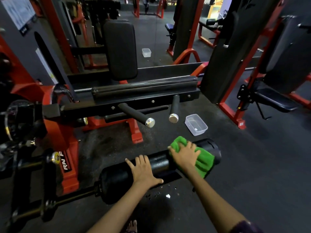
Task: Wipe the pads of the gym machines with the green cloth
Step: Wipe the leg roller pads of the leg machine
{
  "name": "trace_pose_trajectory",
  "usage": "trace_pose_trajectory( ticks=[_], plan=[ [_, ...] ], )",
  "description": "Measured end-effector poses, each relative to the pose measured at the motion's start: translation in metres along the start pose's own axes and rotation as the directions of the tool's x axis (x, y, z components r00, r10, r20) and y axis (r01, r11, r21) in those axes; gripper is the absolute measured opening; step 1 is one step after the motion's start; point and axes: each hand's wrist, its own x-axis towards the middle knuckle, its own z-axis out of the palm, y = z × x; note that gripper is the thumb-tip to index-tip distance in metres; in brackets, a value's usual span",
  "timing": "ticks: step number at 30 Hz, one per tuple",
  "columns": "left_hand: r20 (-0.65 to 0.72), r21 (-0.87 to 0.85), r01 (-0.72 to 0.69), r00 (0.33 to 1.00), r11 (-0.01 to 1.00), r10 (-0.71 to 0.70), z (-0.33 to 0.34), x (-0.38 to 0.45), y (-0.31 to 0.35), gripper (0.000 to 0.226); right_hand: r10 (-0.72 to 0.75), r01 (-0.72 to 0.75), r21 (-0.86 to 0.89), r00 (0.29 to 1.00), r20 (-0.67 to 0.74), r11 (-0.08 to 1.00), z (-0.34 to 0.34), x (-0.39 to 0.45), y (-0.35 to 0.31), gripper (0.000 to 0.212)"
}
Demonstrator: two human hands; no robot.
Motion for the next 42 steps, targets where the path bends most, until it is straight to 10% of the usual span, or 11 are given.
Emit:
trace_pose_trajectory(
  ticks=[6,16,25,29,34,38,42],
  plan=[
    [0.188,-0.023,-0.097,0.977,0.995,0.100,-0.007,0.032,-0.003,0.136,-0.296,0.296,-0.008,0.955,0.022,0.955,0.014,-0.041,-0.017,0.076],
    [-0.027,0.065,-0.101,0.994,0.993,0.103,0.021,0.000,0.006,0.125,0.179,-0.182,-0.029,0.981,-0.080,0.983,-0.018,0.039,0.042,0.057],
    [-0.091,0.156,-0.115,0.987,0.981,0.131,0.036,-0.009,0.010,0.112,-0.363,0.362,-0.047,0.932,-0.010,0.931,0.023,-0.033,-0.004,0.069],
    [-0.134,-0.009,-0.220,0.967,0.975,0.217,0.014,0.011,-0.010,0.106,-0.294,0.292,-0.075,0.956,-0.015,0.953,0.006,0.001,0.041,0.065],
    [-0.221,-0.511,-0.365,0.931,0.779,0.291,0.011,0.040,-0.055,0.112,0.011,-0.014,-0.057,0.999,-0.045,0.998,-0.004,0.020,0.015,0.055],
    [-0.363,-0.786,-0.327,0.931,0.524,0.036,0.032,0.043,-0.060,0.074,-0.212,0.214,-0.064,0.977,0.035,0.975,0.017,-0.024,-0.043,0.082],
    [-0.403,-0.841,-0.358,0.915,0.406,-0.030,0.030,0.040,-0.055,0.055,-0.523,0.529,-0.055,0.847,0.088,0.847,0.028,-0.055,-0.042,0.060]
  ],
)
